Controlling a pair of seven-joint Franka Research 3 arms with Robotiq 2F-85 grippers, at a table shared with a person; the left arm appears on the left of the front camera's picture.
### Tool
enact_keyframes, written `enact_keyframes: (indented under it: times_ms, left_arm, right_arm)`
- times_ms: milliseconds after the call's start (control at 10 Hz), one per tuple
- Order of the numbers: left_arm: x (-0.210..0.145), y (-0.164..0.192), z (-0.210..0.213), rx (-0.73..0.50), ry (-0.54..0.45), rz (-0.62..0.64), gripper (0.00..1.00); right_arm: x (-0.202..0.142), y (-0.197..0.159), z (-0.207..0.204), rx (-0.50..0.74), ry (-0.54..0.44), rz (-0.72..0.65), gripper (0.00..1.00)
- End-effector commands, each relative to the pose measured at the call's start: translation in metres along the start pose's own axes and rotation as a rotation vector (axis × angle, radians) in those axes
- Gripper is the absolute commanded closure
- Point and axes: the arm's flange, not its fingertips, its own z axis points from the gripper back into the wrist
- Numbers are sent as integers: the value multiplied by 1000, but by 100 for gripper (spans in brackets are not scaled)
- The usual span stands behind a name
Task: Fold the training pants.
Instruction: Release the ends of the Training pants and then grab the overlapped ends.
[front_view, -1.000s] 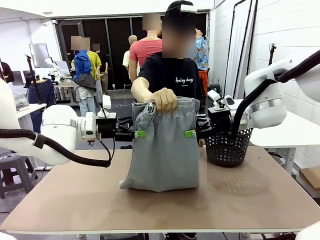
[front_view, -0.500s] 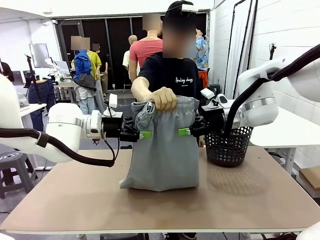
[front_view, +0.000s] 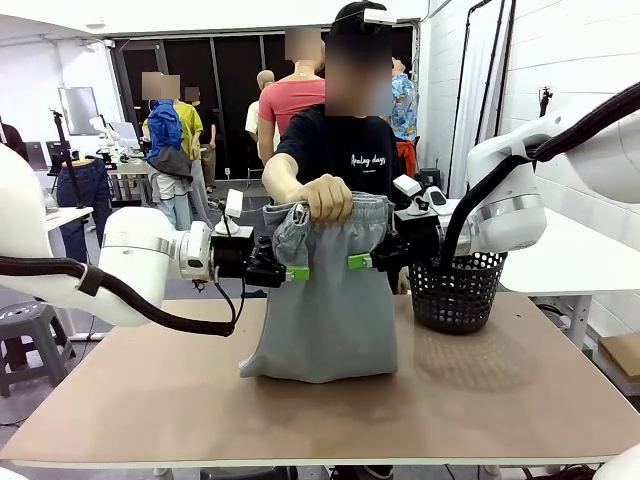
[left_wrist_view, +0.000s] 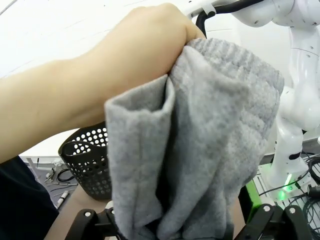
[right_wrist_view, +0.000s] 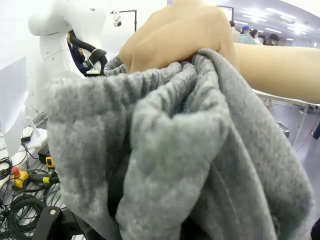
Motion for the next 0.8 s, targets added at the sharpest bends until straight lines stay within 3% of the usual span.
enact_keyframes:
  times_ms: [0, 200, 400, 700]
  left_arm:
    - [8, 5, -14, -20, -28, 22, 0]
    - [12, 7, -15, -20, -52, 22, 0]
    - [20, 6, -12, -27, -107, 8, 40]
    - [15, 9, -11, -24, -75, 41, 99]
  right_arm:
    - [7, -5, -9, 13, -35, -7, 0]
    - [9, -6, -7, -11, -17, -6, 0]
    - [4, -8, -1, -44, 33, -21, 39]
    - [3, -9, 2, -47, 17, -31, 99]
